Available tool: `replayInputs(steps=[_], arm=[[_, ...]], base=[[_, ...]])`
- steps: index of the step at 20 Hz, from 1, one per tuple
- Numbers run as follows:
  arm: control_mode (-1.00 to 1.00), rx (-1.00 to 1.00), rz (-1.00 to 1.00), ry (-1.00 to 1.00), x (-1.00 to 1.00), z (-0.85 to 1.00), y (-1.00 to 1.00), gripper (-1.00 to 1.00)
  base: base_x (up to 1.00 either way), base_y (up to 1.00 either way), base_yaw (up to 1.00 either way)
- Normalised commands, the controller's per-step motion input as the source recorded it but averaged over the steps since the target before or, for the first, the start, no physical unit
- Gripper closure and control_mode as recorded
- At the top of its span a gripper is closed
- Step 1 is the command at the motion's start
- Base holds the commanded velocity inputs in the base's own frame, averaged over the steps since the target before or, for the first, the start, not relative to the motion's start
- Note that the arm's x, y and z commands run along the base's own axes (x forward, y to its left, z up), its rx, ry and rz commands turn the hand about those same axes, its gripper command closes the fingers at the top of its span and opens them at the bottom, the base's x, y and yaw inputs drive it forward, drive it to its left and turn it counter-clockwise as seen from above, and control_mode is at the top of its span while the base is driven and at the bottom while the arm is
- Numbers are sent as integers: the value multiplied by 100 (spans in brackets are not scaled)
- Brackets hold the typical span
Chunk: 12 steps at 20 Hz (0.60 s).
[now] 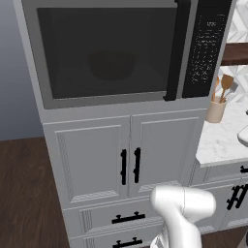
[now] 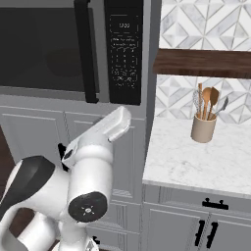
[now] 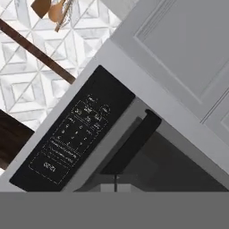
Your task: Open the microwave, place the bowl with waffle inside the microwave, then close the microwave door and turn it on.
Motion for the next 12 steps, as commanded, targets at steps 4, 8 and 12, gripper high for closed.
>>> replayInputs(steps=[4, 8, 12], arm=[[-100, 0, 15, 3, 58, 0, 0, 100], [-100, -6, 3, -4, 29, 0, 0, 100], [-100, -22, -16, -19, 35, 0, 5, 100]], base=[[0, 0, 0], [0, 0, 0], [0, 0, 0]])
